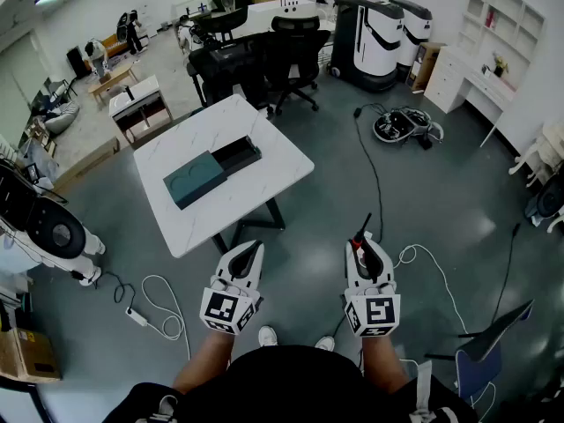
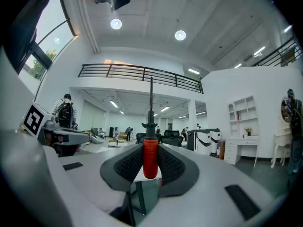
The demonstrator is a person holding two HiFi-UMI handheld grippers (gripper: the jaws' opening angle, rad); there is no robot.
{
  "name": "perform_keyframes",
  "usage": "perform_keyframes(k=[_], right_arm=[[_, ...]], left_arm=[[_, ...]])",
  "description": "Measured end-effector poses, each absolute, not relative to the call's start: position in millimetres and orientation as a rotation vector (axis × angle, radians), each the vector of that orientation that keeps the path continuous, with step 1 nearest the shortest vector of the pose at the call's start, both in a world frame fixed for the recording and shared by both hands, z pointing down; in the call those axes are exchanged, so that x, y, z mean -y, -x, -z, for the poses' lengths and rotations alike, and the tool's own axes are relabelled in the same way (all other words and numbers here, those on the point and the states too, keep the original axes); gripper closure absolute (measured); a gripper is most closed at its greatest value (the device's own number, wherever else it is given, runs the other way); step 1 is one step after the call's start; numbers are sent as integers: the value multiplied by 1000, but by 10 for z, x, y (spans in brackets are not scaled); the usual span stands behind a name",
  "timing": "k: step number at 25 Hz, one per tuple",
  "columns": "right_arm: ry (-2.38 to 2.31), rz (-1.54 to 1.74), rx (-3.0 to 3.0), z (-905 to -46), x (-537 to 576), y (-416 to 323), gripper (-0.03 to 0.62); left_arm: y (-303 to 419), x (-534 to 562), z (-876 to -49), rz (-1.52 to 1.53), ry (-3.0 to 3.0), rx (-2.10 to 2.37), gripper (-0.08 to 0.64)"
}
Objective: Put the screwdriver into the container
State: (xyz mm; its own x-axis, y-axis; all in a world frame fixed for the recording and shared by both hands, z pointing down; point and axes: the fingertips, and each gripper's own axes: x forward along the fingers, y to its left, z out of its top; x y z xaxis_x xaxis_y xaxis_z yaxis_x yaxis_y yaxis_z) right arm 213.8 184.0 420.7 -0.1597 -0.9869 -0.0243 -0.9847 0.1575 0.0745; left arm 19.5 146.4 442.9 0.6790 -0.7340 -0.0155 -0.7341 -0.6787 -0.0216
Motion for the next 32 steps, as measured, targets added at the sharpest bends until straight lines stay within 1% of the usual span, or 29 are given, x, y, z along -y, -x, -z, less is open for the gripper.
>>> perform_keyframes(k=[10, 25, 32], right_arm=[[-1981, 124, 2391, -4245, -1672, -1901, 488], [-1994, 117, 2356, -4276, -1295, -1311, 488], [-1976, 98, 2345, -4360, -1068, -1265, 488]], left_arm=[[-176, -1335, -4366, -59, 2871, -1187, 554], [332, -1004, -4415, -93, 2887, -1152, 554], [359, -817, -4503, -80, 2901, -1173, 554]])
